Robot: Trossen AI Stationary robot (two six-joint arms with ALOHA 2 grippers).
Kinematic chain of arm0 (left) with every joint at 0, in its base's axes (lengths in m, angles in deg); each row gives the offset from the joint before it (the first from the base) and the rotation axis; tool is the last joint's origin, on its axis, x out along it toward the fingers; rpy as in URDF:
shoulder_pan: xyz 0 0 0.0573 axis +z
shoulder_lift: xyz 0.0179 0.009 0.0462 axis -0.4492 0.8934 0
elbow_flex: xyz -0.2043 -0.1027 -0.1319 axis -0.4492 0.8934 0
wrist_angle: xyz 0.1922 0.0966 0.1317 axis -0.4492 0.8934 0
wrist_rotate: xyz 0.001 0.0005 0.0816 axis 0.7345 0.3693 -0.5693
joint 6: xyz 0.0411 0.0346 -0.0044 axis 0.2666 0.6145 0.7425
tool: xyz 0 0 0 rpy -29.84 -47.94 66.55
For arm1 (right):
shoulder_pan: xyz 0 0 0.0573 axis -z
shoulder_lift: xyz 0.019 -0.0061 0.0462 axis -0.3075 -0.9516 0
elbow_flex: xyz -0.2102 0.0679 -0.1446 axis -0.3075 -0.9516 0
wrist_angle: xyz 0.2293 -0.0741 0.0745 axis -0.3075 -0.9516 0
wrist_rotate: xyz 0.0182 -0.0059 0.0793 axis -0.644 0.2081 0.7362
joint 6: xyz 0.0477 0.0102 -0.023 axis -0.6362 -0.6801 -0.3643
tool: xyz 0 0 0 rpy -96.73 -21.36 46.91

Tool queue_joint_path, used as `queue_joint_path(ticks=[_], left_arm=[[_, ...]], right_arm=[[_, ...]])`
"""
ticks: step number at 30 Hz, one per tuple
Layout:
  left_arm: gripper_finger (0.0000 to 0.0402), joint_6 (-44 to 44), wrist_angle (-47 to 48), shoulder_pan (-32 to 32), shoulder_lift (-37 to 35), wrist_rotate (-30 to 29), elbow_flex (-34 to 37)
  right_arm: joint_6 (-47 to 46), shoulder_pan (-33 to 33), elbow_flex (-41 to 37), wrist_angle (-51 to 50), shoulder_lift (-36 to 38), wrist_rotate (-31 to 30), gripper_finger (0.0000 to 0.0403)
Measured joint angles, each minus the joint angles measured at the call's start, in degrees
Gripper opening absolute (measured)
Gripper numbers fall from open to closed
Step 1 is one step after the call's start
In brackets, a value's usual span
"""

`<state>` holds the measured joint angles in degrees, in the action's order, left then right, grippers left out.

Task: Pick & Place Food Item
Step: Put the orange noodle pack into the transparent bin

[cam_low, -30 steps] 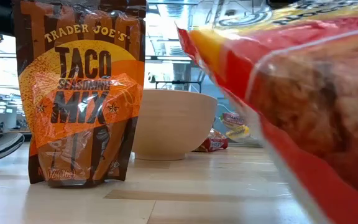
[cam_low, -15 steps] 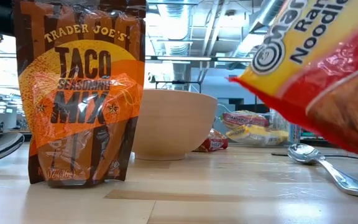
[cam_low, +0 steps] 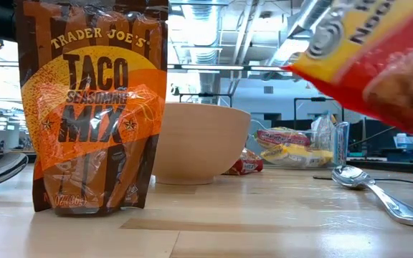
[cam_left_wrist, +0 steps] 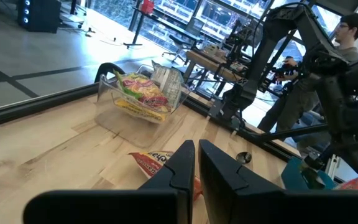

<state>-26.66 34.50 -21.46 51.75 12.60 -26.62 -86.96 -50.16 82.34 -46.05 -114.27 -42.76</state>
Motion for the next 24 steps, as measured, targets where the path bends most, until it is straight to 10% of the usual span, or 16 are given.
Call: queue_joint_path(ticks=[13,24], left_arm=[[0.0016,0.00,0.02,-0.02,0.01,0.00,0.00],[0.0016,0.00,0.02,-0.02,0.00,0.00,0.00]], right_arm=[[5.54,1.70,0.00,-3.17,7.70,-0.03,0.0000],[3.91,8.35,0.00,-3.15,16.03,-13.71,0.0000]])
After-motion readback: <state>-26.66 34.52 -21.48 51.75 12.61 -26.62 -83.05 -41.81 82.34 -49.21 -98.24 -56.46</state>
